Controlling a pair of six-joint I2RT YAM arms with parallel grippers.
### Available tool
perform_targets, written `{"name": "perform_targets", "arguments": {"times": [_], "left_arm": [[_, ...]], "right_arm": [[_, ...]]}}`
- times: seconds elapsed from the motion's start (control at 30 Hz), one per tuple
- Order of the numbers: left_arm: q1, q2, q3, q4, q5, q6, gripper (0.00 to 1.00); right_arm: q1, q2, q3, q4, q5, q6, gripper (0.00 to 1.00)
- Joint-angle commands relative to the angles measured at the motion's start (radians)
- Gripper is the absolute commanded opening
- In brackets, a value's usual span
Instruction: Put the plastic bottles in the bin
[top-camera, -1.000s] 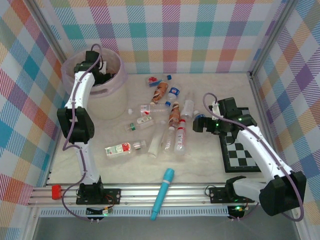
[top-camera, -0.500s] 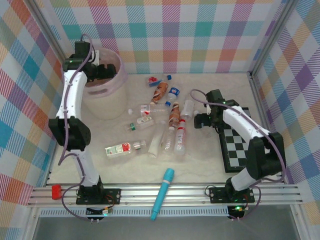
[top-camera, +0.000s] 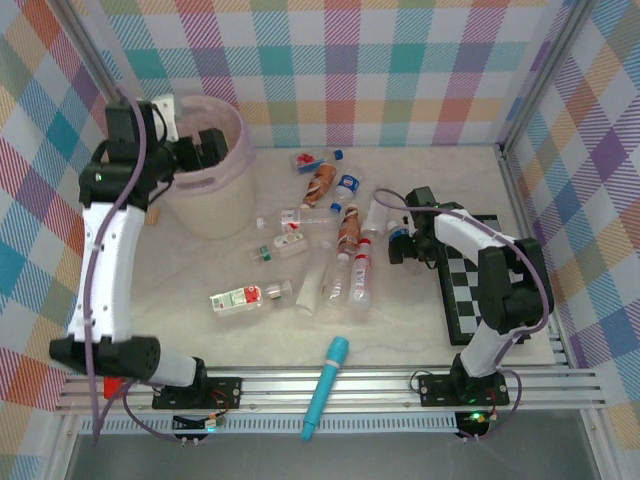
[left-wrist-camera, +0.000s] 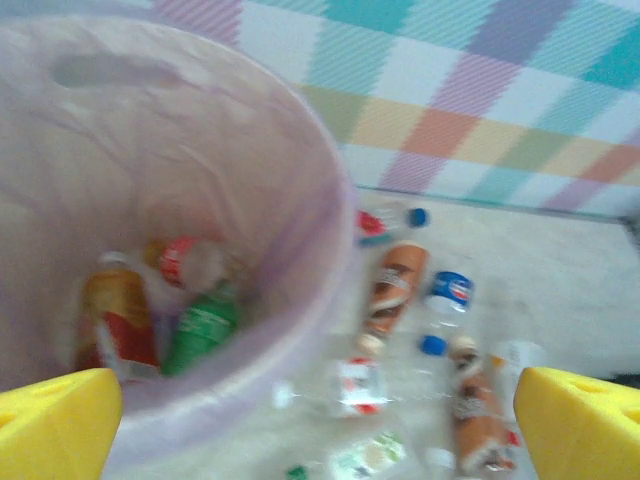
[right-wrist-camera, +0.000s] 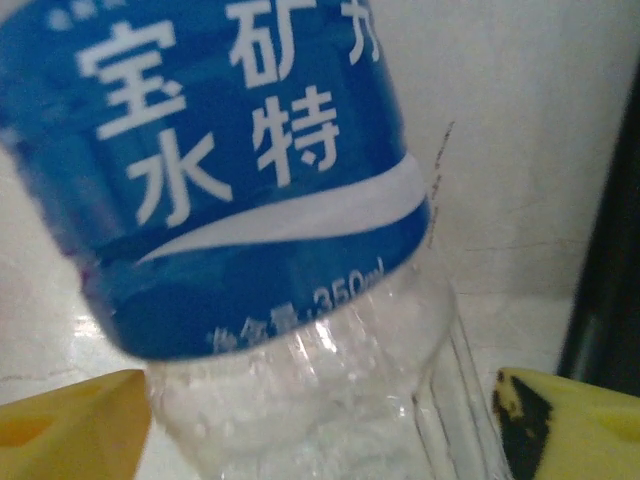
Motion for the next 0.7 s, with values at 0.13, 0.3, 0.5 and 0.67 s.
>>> {"name": "perform_targets", "arguments": {"times": [0.13, 0.3, 0.5, 0.67], "left_arm": [[-0.171, -0.21, -0.475, 0.38, 0.256, -0.346, 1.0], [-0.312, -0.264, -0.645, 0.512, 0.169, -0.459, 1.0], [-0.389, -0.228, -0.79, 0.792, 0.233, -0.63, 1.0], [-0.467, -0.148, -0.847, 1.062, 0.232, -0.787, 1.0]], "right_arm": [[-0.006, -0.003, -0.066, 0.061, -0.066, 0.033, 0.68], [-0.005, -0.09, -0.084, 0.018, -0.117, 0.038, 0.61], [-0.005, -0.269, -0.11, 0.008, -0.391, -0.009, 0.58], [0.014, -0.374, -0.175, 0.157, -0.805, -0.071, 0.55]]}}
